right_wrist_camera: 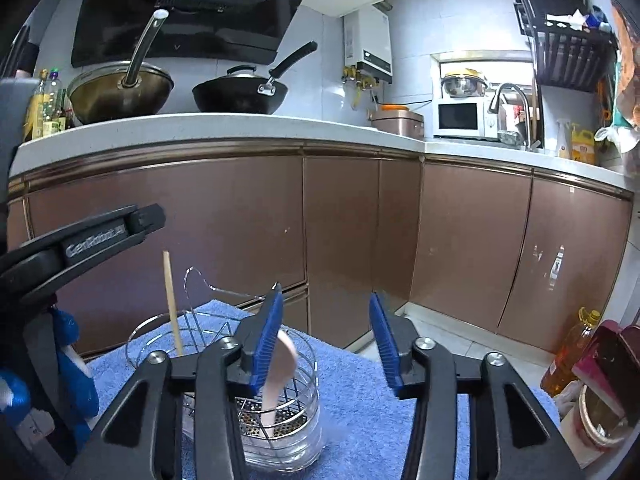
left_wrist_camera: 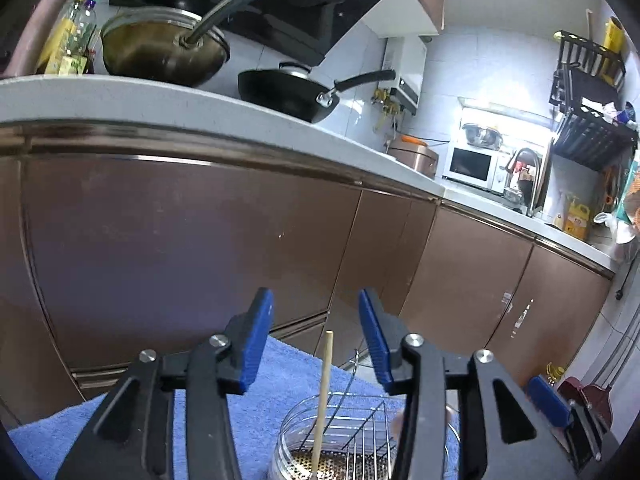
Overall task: Organize utensils
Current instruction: 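Lift the pink spoon and chopstick and lower both into the wire-basket cup, then open both tools and withdraw them from the cup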
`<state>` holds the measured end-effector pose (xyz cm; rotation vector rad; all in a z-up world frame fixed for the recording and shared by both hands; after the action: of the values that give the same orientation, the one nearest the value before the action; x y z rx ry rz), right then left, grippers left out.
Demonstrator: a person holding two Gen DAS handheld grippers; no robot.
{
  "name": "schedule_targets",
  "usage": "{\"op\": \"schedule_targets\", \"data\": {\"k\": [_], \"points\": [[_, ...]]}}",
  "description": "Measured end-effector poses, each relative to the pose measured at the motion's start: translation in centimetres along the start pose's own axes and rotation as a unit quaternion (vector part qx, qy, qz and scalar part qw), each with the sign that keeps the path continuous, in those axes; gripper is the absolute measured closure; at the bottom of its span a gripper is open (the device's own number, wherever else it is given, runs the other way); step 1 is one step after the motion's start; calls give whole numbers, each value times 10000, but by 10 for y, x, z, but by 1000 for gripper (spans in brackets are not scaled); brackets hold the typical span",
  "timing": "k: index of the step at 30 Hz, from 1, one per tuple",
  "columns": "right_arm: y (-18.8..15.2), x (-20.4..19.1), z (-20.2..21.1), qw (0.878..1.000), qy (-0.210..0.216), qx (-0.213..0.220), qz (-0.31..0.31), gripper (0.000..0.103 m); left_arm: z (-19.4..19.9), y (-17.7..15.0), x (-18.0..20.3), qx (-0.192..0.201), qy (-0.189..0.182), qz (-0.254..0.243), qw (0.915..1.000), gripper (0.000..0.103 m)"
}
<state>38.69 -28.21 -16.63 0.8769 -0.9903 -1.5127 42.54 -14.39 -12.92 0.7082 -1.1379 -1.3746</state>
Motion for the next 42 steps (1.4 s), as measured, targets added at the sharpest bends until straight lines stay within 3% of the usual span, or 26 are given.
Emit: {"op": "schedule_targets", "data": {"k": [5, 9, 16, 23, 30, 42], "points": [[8, 6, 31, 9998, -48, 151, -127, 41, 44, 10, 2, 99, 138, -297, 9994, 54], [11, 9, 70, 9994, -32, 260, -218, 30, 84, 18, -1, 21, 334, -461, 9984, 43], [9, 8, 144, 9991, 143, 262, -294, 13, 164, 17, -14, 97, 710, -666, 9952, 38], [3, 0, 209, 9976, 418, 397, -375, 1, 232, 22, -32, 346, 998, -569, 9928, 26], [3, -18, 263, 9951, 682, 655, -274, 0, 290, 26, -46, 545, 1136, -480, 9909, 24], [-4, -19, 328, 9909, 839, 994, -353, 0, 351, 23, -62, 664, 1204, -389, 9897, 24]]}}
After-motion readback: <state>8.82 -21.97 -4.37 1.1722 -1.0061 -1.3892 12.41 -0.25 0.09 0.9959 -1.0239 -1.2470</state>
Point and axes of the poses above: each gripper's, at about its wrist camera, not at the fingertips, and z roughly against the way its jaws point, x to its right, y to its top, the point moved 6 cm from there along -z, roughly the way its jaws point, and after that the axes turned 6 degrees about -x, right-handed, at the moved point
